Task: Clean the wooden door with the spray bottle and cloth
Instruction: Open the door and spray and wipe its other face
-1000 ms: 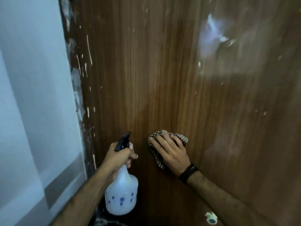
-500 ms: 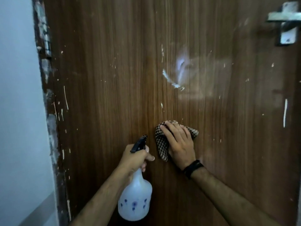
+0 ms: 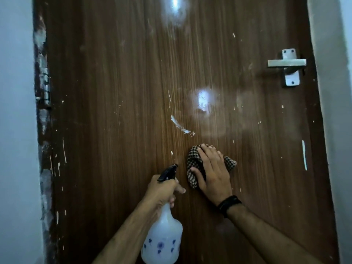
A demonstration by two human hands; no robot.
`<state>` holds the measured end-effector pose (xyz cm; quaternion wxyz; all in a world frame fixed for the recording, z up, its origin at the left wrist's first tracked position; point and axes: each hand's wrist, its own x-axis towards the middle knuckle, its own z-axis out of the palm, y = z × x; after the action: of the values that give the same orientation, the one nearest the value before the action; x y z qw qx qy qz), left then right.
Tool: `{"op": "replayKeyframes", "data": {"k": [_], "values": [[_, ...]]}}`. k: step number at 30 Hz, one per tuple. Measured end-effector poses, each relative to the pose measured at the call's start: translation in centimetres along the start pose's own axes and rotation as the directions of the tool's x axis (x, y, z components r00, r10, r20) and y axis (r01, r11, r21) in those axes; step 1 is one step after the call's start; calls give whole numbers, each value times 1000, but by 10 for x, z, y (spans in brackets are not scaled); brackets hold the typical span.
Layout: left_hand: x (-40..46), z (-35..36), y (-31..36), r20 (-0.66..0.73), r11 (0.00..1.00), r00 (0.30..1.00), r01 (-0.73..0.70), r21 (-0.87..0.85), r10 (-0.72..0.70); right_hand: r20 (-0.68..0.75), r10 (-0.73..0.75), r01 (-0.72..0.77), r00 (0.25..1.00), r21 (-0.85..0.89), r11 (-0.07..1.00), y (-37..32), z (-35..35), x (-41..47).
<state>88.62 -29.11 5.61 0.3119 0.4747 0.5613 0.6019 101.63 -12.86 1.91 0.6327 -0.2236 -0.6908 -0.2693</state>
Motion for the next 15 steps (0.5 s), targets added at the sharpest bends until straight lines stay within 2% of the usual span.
{"op": "replayKeyframes", "data": {"k": [4,7,12,15], "values": [[0,21,6,15,1000,1000,-1,-16,1,84,-43,43,996,-1,999,8,-7,-46],[-2,40,5,52,1000,999,17,-12,-16,77,16,-15,997,-20,1000,23,-20,-74],[2,67,21,91,1000,996,20,-15,-19,-86,295,-295,952,3,955,63,-39,1],[7,78,40,113,1000,993,-20,-15,22,-96,312,-313,945,12,950,75,-46,49]]}}
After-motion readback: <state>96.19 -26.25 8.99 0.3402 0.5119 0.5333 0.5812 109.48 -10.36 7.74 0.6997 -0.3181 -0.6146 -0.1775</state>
